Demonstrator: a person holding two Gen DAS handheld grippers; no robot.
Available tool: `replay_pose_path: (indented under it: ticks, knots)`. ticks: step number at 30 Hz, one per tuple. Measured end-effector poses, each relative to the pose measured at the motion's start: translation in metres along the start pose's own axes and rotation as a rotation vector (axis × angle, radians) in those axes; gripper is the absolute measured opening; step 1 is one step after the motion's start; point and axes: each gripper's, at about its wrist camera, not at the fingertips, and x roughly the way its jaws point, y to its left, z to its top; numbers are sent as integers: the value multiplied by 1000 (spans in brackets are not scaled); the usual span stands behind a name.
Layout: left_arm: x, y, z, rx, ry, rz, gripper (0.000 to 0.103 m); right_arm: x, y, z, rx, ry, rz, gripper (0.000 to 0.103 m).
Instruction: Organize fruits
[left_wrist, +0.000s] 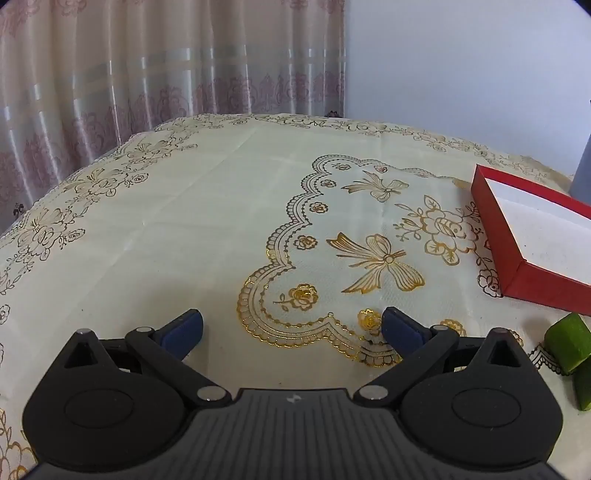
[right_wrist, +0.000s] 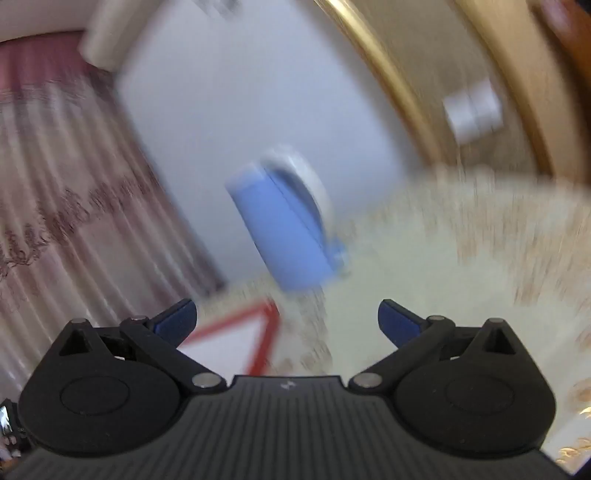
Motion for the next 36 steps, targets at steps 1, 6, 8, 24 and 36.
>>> replay_pose_path:
  ticks: [1,6,8,24,36]
  knots:
    - [2,6,-3,0,2,-14,103,-21,18,-2,-75,-105,-24,103]
    - [12,12,-12,-7,9,-42,103,-65,30,-42,-56,-287,-30,103]
    - [12,12,-13,-7,11,-43,103,-53,21,-49,9,-139,-21,103]
    - [13,14,-17,-6,14,-47,103,-52,110,-95,-204,173,161,103]
    - [14,13,-17,-6,15,-48,103,-45,129,-114,-392,233,75,103]
